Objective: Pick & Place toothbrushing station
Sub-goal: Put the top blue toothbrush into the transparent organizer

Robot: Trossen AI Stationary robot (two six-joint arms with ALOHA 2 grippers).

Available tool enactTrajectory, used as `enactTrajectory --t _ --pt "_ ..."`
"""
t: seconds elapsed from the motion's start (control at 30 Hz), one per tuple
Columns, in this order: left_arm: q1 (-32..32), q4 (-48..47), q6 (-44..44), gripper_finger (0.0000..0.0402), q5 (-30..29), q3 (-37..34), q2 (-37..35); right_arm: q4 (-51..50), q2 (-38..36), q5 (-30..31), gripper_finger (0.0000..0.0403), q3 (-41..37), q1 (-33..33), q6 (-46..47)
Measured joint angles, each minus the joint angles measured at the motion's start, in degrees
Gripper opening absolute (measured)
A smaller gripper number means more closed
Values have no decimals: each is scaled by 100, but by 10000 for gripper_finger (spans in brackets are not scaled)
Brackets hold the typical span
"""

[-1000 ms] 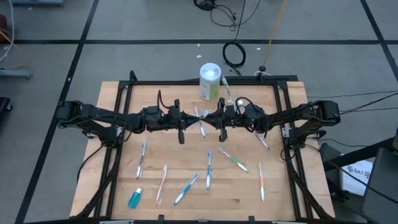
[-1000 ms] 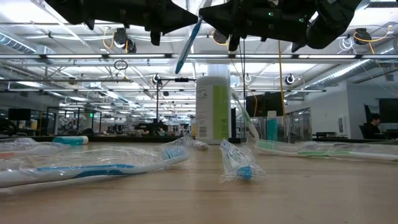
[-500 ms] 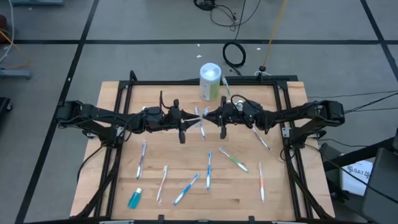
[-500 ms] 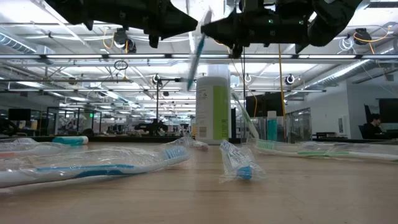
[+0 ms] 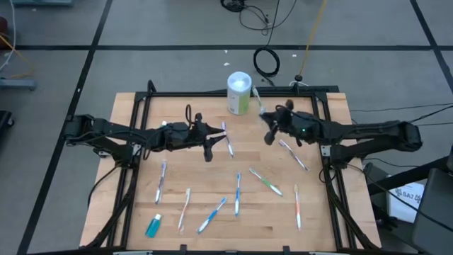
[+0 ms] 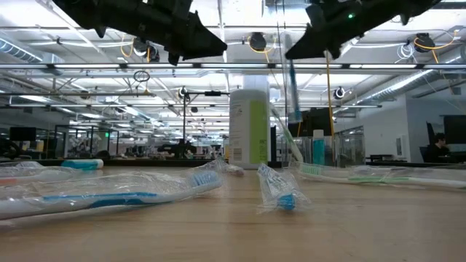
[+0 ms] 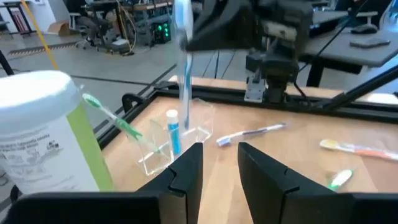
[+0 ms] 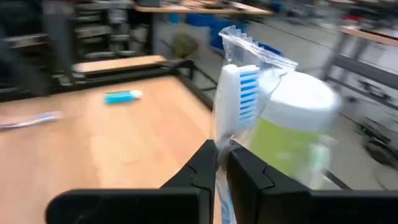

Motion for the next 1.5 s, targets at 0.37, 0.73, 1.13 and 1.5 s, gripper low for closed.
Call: enactTrajectory --t 0.37,0.73,1.13,1.5 --pt "2 -525 -350 108 -2 0 0 -1485 -813 2186 16 0 416 1156" --pt "2 -876 -468 108 -2 0 0 -2483 -898 2913 17 0 82 2274" --pt "2 -840 -417 108 -4 0 0 -2615 -895 1662 18 -365 -787 2960" --pt "2 -647 -370 108 -4 0 0 -2615 -892 536 40 -778 -1532 3168"
